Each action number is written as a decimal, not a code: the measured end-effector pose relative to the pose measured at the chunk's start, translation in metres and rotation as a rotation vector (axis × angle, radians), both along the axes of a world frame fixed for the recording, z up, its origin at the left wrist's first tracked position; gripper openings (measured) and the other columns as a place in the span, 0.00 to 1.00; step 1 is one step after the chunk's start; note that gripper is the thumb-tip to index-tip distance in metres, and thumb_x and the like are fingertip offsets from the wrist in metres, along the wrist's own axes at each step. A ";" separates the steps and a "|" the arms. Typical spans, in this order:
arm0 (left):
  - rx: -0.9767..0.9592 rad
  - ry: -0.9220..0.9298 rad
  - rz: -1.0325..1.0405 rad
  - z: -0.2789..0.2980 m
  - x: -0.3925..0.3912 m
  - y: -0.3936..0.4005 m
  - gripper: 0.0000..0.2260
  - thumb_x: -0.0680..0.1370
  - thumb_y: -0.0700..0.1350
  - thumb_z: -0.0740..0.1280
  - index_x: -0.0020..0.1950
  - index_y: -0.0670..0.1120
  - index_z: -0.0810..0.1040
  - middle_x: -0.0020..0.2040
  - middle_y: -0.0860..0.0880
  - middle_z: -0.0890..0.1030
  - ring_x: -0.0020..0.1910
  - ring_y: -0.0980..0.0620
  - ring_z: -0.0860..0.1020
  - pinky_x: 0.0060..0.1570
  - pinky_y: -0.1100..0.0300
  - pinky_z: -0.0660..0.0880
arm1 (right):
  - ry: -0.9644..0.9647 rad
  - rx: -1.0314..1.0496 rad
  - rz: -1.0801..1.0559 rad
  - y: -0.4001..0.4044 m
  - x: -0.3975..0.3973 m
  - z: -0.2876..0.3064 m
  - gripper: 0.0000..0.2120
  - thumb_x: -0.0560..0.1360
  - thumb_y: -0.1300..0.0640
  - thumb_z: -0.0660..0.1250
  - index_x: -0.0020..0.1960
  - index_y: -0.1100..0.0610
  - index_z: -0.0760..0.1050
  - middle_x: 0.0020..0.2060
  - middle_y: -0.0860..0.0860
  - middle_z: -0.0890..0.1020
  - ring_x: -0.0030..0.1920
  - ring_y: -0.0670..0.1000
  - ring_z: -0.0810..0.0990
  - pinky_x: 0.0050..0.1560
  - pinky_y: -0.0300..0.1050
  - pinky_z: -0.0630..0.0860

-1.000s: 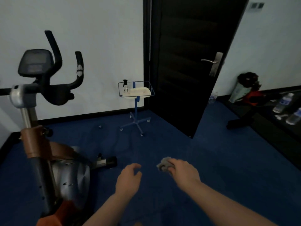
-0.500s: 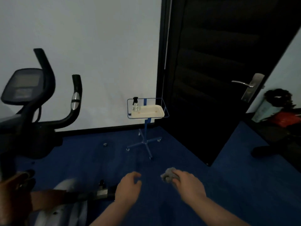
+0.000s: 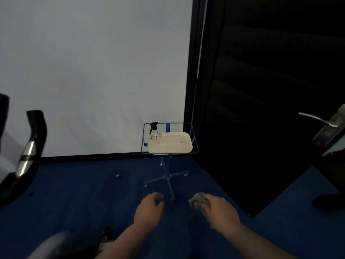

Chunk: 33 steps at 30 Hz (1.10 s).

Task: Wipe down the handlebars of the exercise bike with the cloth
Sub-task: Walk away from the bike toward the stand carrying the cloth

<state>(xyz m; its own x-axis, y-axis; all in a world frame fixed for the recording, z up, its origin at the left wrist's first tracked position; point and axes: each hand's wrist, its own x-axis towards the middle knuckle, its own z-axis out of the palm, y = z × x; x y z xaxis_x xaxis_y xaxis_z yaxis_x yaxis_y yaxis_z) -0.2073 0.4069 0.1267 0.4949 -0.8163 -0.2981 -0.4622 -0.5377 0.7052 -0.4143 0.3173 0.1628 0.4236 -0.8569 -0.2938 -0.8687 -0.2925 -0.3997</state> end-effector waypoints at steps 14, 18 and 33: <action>-0.008 0.033 0.115 -0.013 0.047 -0.177 0.13 0.77 0.43 0.63 0.61 0.49 0.76 0.62 0.50 0.79 0.59 0.51 0.77 0.59 0.53 0.74 | -0.005 0.004 0.063 -0.207 0.069 -0.021 0.17 0.79 0.47 0.58 0.67 0.42 0.69 0.54 0.47 0.81 0.49 0.49 0.80 0.44 0.44 0.77; 0.039 0.043 0.080 -0.026 0.088 -0.225 0.13 0.77 0.43 0.62 0.61 0.50 0.76 0.62 0.50 0.78 0.58 0.51 0.77 0.57 0.55 0.74 | -0.024 0.050 0.012 -0.253 0.121 -0.037 0.12 0.79 0.48 0.59 0.61 0.46 0.69 0.52 0.48 0.80 0.48 0.49 0.79 0.41 0.45 0.76; 0.194 0.123 0.126 -0.100 0.229 -0.393 0.13 0.77 0.46 0.61 0.60 0.52 0.76 0.58 0.49 0.78 0.51 0.51 0.76 0.49 0.55 0.75 | 0.046 0.148 -0.027 -0.412 0.271 -0.151 0.10 0.79 0.53 0.59 0.60 0.48 0.69 0.52 0.51 0.80 0.44 0.50 0.75 0.36 0.44 0.68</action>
